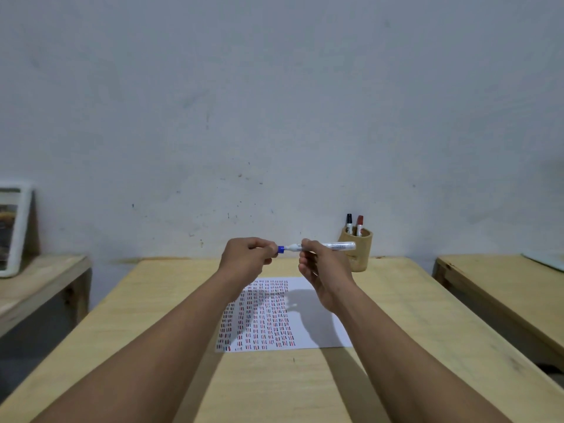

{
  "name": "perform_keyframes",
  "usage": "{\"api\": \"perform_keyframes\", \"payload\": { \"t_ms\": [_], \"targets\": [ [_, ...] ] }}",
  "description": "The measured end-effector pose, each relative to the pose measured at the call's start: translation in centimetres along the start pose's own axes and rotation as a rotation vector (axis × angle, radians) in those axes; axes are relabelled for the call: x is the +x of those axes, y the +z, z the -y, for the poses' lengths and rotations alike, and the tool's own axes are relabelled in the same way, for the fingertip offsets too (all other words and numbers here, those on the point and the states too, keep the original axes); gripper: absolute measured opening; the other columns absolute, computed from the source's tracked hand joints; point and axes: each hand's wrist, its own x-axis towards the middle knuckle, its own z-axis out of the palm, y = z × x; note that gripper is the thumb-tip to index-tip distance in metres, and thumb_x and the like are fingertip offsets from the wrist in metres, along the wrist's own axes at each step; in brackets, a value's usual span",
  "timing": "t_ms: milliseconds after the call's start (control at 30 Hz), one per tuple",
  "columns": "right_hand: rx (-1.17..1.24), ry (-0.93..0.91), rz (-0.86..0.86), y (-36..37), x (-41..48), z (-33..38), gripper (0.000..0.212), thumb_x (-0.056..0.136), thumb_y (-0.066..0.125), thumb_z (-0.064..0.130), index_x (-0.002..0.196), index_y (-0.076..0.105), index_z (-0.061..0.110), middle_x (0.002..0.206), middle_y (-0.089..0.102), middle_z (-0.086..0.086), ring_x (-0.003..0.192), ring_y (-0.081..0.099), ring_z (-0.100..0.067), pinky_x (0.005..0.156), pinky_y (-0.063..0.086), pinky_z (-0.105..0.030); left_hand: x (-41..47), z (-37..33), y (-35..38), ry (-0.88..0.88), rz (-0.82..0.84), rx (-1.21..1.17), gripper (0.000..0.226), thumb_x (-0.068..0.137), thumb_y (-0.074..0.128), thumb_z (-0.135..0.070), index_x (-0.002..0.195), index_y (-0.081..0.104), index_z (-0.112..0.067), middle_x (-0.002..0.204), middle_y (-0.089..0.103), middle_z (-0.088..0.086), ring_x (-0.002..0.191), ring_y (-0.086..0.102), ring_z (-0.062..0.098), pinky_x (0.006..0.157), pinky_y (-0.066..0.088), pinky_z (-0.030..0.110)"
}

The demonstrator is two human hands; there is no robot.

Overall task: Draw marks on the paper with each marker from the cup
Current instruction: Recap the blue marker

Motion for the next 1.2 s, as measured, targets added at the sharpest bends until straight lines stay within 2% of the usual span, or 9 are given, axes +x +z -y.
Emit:
{"api": "perform_keyframes", "payload": {
  "t_ms": [433,500,567,667,800,900,1033,1100,1200],
  "targets": [
    [0.101,0.044,-0.037,-0.3,-0.4,0.4,0.012,0.091,0.075,0.013,0.09,0.068,0.003,0.066,0.062,-0.004,0.057,0.058,-0.01,0.049,0.055,-0.017,-0.3,-1.0,1.7,0.066,0.029,-0.056,0.009,0.09,0.072,-0.014,0.092,0.08,-0.01,0.086,0.08,0.006,0.082,0.069,0.018,0.085,0.058,0.035],
    [0.132,0.019,-0.118,0.2,-0.2,0.4,0.018,0.091,0.075,0.01,0.1,0.066,-0.003,0.072,0.062,-0.008,0.06,0.059,-0.013,0.049,0.055,-0.017,-0.2,-1.0,2.4,0.082,0.01,-0.022,0.009,0.089,0.072,-0.017,0.087,0.081,-0.015,0.084,0.08,0.003,0.083,0.07,0.019,0.085,0.058,0.037],
    [0.1,-0.032,-0.199,0.5,0.0,0.6,0.042,0.09,0.075,0.007,0.125,0.057,-0.009,0.078,0.064,-0.012,0.059,0.061,-0.014,0.048,0.055,-0.017,-0.1,-1.0,3.1,0.104,-0.022,0.019,0.011,0.088,0.072,-0.02,0.081,0.081,-0.021,0.081,0.079,-0.002,0.085,0.072,0.019,0.087,0.058,0.038],
    [-0.082,-0.139,-0.221,0.1,0.7,0.6,0.076,0.093,0.067,0.01,0.154,0.021,0.009,0.072,0.062,-0.006,0.052,0.059,-0.011,0.053,0.056,-0.022,0.0,-1.6,4.1,0.139,-0.06,0.059,0.012,0.086,0.072,-0.02,0.078,0.08,-0.024,0.081,0.079,-0.002,0.087,0.073,0.021,0.087,0.059,0.04],
    [-0.545,-0.263,-0.175,-0.3,1.0,2.2,0.028,0.099,0.045,0.016,0.12,0.062,0.008,0.074,0.066,-0.008,0.063,0.063,-0.021,0.069,0.06,-0.045,0.7,-3.6,5.1,0.214,-0.099,0.114,0.011,0.088,0.071,-0.018,0.09,0.082,-0.02,0.086,0.078,0.001,0.089,0.071,0.025,0.078,0.055,0.032],
    [-0.836,-0.313,-0.096,-1.2,1.1,3.6,0.025,0.089,0.043,0.012,0.105,0.062,0.016,0.082,0.073,-0.01,0.077,0.072,-0.029,0.078,0.062,-0.051,1.8,-5.2,6.0,0.267,-0.103,0.159,0.015,0.09,0.071,-0.019,0.1,0.081,-0.016,0.089,0.076,-0.003,0.084,0.068,0.016,0.068,0.046,0.016],
    [-1.122,-0.417,-0.076,-3.3,2.6,5.0,0.016,0.098,0.053,0.022,0.103,0.066,0.013,0.073,0.068,-0.005,0.074,0.067,-0.02,0.064,0.053,-0.037,3.6,-6.3,8.3,0.316,-0.049,0.232,0.016,0.094,0.066,-0.021,0.102,0.08,-0.016,0.088,0.071,-0.008,0.084,0.064,0.01,0.066,0.04,0.008],
    [-1.177,-0.446,-0.095,-4.6,3.5,5.9,0.017,0.099,0.057,0.024,0.103,0.069,0.014,0.064,0.06,0.0,0.065,0.057,-0.013,0.056,0.042,-0.029,4.3,-6.2,9.9,0.331,-0.052,0.239,0.02,0.098,0.06,-0.022,0.103,0.079,-0.018,0.09,0.073,-0.006,0.085,0.065,0.014,0.068,0.045,0.014],
    [-1.178,-0.462,-0.152,-6.5,5.3,7.1,0.021,0.099,0.057,0.02,0.084,0.065,0.008,0.064,0.053,-0.001,0.065,0.052,-0.023,0.049,0.033,-0.024,5.5,-5.2,12.4,0.305,-0.069,0.203,0.025,0.102,0.047,-0.023,0.097,0.072,-0.022,0.097,0.076,0.001,0.095,0.068,0.024,0.08,0.049,0.031]
  ]
}}
